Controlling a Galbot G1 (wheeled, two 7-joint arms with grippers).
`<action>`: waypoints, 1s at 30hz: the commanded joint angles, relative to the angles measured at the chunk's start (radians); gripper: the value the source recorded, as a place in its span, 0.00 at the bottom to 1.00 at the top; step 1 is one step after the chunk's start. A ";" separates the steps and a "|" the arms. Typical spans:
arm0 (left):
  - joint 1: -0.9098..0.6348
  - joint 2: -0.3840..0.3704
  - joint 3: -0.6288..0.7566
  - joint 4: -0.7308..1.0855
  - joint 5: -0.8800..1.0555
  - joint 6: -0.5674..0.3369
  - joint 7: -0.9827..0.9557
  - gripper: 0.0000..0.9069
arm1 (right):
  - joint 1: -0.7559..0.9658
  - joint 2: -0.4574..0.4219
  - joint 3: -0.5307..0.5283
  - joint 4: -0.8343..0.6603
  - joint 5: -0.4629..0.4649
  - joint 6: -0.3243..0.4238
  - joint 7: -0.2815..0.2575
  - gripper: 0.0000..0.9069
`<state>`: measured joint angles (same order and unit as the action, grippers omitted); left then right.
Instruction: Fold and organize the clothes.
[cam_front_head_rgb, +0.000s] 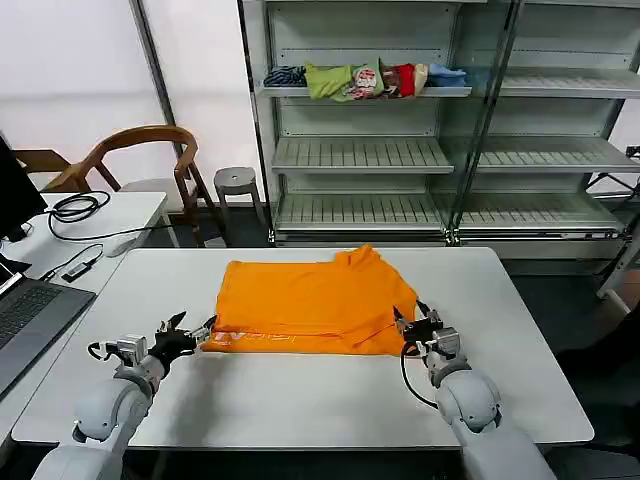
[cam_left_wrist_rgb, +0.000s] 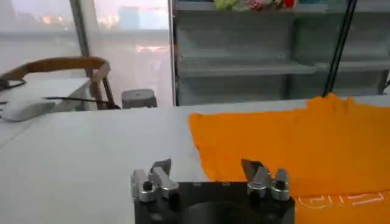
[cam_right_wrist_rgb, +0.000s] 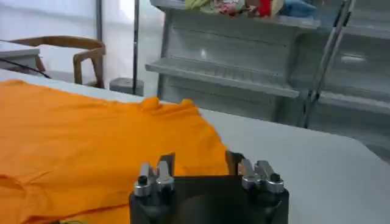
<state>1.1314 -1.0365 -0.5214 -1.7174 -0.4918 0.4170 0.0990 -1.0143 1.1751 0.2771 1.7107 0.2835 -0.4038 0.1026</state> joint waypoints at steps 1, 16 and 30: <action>0.117 0.003 0.002 -0.133 0.035 0.016 -0.012 1.00 | -0.154 -0.026 0.046 0.166 0.038 -0.029 0.036 1.00; 0.088 -0.033 0.030 -0.080 0.050 0.097 -0.086 1.00 | -0.232 -0.017 0.055 0.166 0.032 -0.027 0.050 1.00; 0.062 -0.047 0.033 -0.049 0.023 0.098 -0.087 1.00 | -0.207 -0.010 0.046 0.137 0.032 -0.028 0.053 1.00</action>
<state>1.1960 -1.0793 -0.4909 -1.7849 -0.4649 0.5056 0.0203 -1.2130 1.1646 0.3222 1.8574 0.3131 -0.4295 0.1510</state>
